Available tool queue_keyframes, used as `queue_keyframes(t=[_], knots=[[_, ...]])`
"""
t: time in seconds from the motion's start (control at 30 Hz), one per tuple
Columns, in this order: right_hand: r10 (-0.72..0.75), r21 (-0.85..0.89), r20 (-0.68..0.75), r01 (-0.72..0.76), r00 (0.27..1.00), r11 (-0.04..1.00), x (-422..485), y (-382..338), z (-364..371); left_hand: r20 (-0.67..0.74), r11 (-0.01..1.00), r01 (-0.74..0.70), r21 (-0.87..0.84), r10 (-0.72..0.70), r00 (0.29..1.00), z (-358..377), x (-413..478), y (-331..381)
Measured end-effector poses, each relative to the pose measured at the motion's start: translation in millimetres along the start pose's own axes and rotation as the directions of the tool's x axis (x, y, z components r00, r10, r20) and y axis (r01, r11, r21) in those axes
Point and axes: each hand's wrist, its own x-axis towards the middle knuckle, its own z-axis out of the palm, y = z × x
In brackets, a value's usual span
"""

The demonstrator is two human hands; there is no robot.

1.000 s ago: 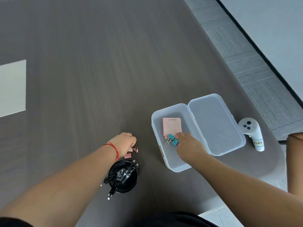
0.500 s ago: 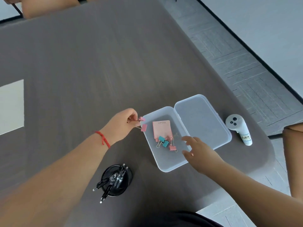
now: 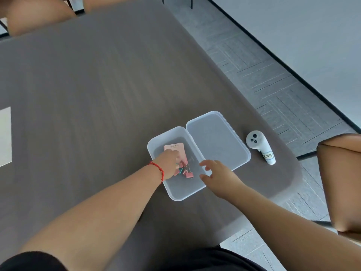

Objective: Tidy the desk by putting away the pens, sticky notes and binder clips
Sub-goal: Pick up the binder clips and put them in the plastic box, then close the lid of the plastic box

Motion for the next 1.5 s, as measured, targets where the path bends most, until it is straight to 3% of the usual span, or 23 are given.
queue_keyframes(t=[0.17, 0.3, 0.37, 0.43, 0.5, 0.57, 0.63, 0.67, 0.73, 0.8, 0.87, 0.93, 1.0, 1.07, 1.13, 1.17, 1.23, 1.37, 1.5], knots=[[-0.057, 0.108, -0.131, 0.071, 0.99, 0.992, -28.0, -27.8, -60.7, -0.263, 0.981, -0.068, -0.181, 0.018, 0.965, -41.4, -41.7, -1.4], [-0.26, 0.105, -0.282, 0.3, 0.923, 0.948, -83.3, -79.7, -139.8, -0.308, 0.965, -0.061, -0.256, -0.022, 0.951, -80.3, -86.3, -15.7], [-0.299, 0.08, -0.325, 0.341, 0.897, 0.937, -99.1, -95.8, -168.4, -0.277, 0.966, 0.007, -0.257, -0.08, 0.958, -89.8, -101.9, -24.5], [-0.185, 0.031, -0.251, 0.199, 0.95, 0.98, -83.8, -86.1, -180.9, -0.214, 0.97, 0.095, -0.222, -0.143, 0.966, -87.6, -112.0, -32.3], [0.157, 0.076, 0.025, -0.159, 0.987, 0.984, -52.8, -53.8, -170.4, -0.153, 0.96, 0.18, -0.214, -0.215, 0.965, -73.3, -114.2, -38.9], [0.41, 0.159, 0.325, -0.477, 0.852, 0.864, -27.8, -11.6, -135.8, -0.078, 0.936, 0.238, -0.261, -0.266, 0.961, -52.7, -109.6, -39.4], [0.485, 0.302, 0.451, -0.639, 0.75, 0.707, -13.3, 22.8, -92.3, -0.02, 0.916, 0.257, -0.309, -0.277, 0.961, -34.6, -103.0, -32.9], [0.491, 0.423, 0.472, -0.677, 0.732, 0.603, -7.1, 34.9, -72.6, -0.008, 0.91, 0.264, -0.32, -0.281, 0.96, -27.7, -100.0, -28.1], [0.487, 0.71, 0.446, -0.628, 0.751, 0.319, 6.5, 50.5, -43.0, -0.015, 0.922, 0.242, -0.301, -0.258, 0.966, -17.5, -94.1, -18.5], [0.471, 0.874, 0.396, -0.48, 0.788, 0.068, 17.9, 55.6, -28.4, -0.019, 0.956, 0.174, -0.237, -0.183, 0.983, -13.2, -94.0, -7.8], [0.477, 0.922, 0.334, -0.387, 0.813, 0.014, 23.9, 57.4, -21.6, -0.017, 0.973, 0.122, -0.197, -0.128, 0.992, -8.1, -91.9, -3.5], [0.48, 0.936, 0.278, -0.348, 0.832, 0.061, 19.3, 55.8, -20.6, -0.008, 0.975, 0.117, -0.189, -0.121, 0.993, -4.4, -91.7, -3.8], [0.477, 0.934, 0.186, -0.305, 0.859, 0.185, 9.3, 52.7, -22.5, -0.018, 0.976, 0.118, -0.184, -0.124, 0.992, -1.6, -90.1, -7.4], [0.459, 0.877, 0.008, -0.226, 0.888, 0.423, -2.3, 49.3, -23.0, -0.023, 0.979, 0.095, -0.183, -0.101, 0.995, -1.9, -88.1, -8.1], [0.358, 0.677, -0.169, -0.156, 0.918, 0.72, -18.5, 41.3, -23.6, -0.04, 0.97, 0.08, -0.229, -0.091, 0.995, -4.1, -86.7, -5.8], [0.283, 0.56, -0.219, -0.118, 0.934, 0.82, -27.3, 35.7, -23.0, -0.039, 0.96, 0.085, -0.269, -0.099, 0.994, -4.3, -86.1, -5.5], [0.122, 0.373, -0.267, -0.014, 0.956, 0.928, -38.2, 24.9, -18.1, -0.023, 0.926, 0.118, -0.358, -0.135, 0.991, -4.6, -88.0, -6.6], [-0.209, -0.082, -0.253, 0.194, 0.945, 0.978, -32.1, 22.4, 2.4, 0.042, 0.833, 0.22, -0.508, -0.231, 0.972, 3.2, -82.0, -24.9], [-0.46, -0.484, -0.171, 0.332, 0.871, 0.81, -17.5, 28.6, 19.3, 0.09, 0.769, 0.32, -0.553, -0.327, 0.941, 8.1, -78.5, -34.2]])
